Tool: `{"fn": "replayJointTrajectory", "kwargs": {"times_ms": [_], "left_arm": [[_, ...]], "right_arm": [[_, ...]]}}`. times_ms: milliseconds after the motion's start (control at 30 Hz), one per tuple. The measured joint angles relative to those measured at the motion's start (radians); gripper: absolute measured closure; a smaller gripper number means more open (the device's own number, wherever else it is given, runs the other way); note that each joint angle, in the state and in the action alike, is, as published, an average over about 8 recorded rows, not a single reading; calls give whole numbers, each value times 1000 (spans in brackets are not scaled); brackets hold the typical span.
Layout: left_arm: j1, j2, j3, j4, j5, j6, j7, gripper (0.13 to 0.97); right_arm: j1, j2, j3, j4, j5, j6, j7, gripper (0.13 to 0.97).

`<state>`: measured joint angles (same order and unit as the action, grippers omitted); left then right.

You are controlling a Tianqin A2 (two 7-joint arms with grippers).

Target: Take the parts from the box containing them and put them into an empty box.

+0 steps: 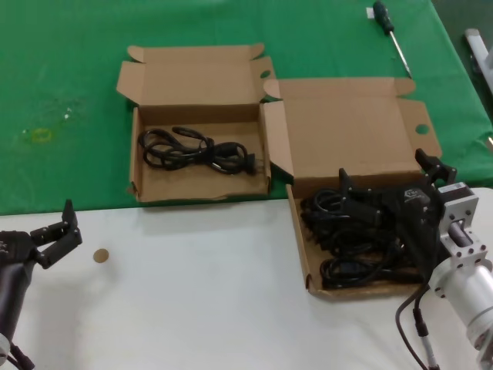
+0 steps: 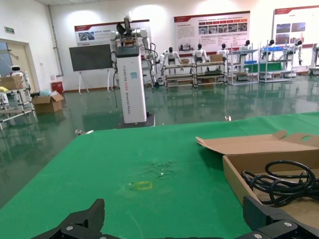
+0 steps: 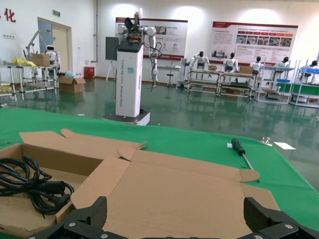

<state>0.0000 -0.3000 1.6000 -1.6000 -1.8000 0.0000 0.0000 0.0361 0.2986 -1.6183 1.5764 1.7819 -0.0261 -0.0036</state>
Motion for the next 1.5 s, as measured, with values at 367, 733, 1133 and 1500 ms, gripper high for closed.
{"fn": "replayJointTrajectory", "kwargs": {"times_ms": [367, 733, 1133, 1500], "left_arm": [[0, 0, 0, 0, 0, 0, 0, 132], [0, 0, 0, 0, 0, 0, 0, 132], [0, 0, 0, 0, 0, 0, 0, 132], [0, 0, 0, 0, 0, 0, 0, 132]], "right_arm": [[0, 0, 0, 0, 0, 0, 0, 129], [0, 0, 0, 0, 0, 0, 0, 129], [0, 0, 0, 0, 0, 0, 0, 129], [0, 0, 0, 0, 0, 0, 0, 129]]}}
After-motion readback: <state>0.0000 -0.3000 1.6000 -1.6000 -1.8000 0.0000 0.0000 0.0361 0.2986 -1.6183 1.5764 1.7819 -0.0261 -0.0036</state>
